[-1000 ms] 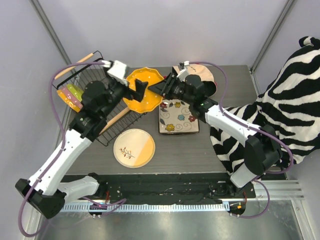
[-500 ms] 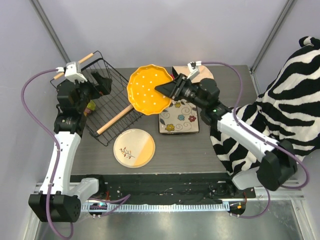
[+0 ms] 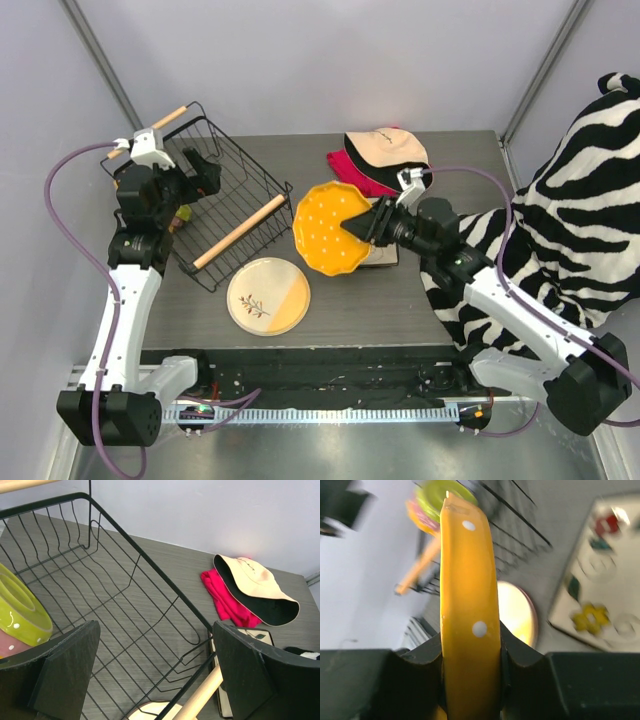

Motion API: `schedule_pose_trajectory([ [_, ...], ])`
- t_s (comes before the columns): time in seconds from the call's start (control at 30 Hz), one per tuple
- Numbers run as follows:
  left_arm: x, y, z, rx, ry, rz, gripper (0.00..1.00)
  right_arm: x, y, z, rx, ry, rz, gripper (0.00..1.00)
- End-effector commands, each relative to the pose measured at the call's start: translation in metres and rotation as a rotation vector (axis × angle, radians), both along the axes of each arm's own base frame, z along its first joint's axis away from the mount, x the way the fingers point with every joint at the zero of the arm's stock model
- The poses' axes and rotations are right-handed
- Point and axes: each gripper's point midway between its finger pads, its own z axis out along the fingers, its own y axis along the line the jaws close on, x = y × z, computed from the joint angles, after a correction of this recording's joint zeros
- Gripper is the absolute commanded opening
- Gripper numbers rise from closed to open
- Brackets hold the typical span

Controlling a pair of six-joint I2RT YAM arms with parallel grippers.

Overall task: Unload the plates from the dish rack
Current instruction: Place the plate at the center of the board.

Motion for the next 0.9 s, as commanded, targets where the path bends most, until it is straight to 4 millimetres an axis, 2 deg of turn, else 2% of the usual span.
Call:
schedule_pose_trajectory([
  [0.0,-0.002,0.004,0.015,0.007,-0.047,0.019,1.0,0.0,0.0,-0.007,0.058,0.005,-0.014,0.01],
  [0.07,-0.002,0.004,0.014,0.006,-0.046,0.019,1.0,-0.003,0.007,-0.018,0.053,0.028,0.007,0.01],
  [0.27,-0.002,0.007,0.014,0.015,-0.046,0.03,1.0,-0.009,0.03,-0.028,0.073,0.062,0.07,0.01],
  [0.5,-0.002,0.006,0.012,0.013,-0.043,0.027,1.0,-0.027,0.068,-0.052,0.086,0.134,0.181,0.01],
  [0.63,-0.001,0.006,0.011,0.013,-0.04,0.024,1.0,-0.038,0.088,-0.058,0.107,0.151,0.231,0.01],
  [0.87,-0.001,0.006,0.009,0.011,-0.039,0.026,1.0,-0.042,0.112,-0.058,0.121,0.16,0.284,0.01],
])
